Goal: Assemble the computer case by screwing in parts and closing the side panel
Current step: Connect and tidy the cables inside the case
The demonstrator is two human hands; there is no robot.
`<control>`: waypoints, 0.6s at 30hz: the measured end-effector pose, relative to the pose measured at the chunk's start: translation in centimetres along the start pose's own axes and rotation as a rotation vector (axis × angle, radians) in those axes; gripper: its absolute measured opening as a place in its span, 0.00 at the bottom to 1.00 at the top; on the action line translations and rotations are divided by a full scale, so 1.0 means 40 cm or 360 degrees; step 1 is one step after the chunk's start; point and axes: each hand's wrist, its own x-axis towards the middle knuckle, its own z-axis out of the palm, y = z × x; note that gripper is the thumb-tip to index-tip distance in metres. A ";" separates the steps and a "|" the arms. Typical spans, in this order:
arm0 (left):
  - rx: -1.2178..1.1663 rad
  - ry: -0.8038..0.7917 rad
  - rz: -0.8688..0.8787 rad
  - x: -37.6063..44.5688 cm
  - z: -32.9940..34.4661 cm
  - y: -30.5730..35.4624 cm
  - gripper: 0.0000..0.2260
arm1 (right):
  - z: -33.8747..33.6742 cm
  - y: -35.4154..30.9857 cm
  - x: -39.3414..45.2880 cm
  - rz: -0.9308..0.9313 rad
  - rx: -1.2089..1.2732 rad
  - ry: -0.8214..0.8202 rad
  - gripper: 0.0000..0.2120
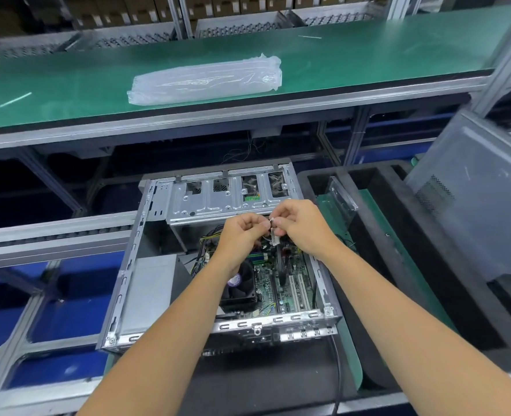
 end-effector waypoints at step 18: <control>-0.0027 -0.0106 -0.0046 0.003 -0.002 0.003 0.06 | -0.003 0.004 -0.004 -0.0110 0.0018 -0.0047 0.04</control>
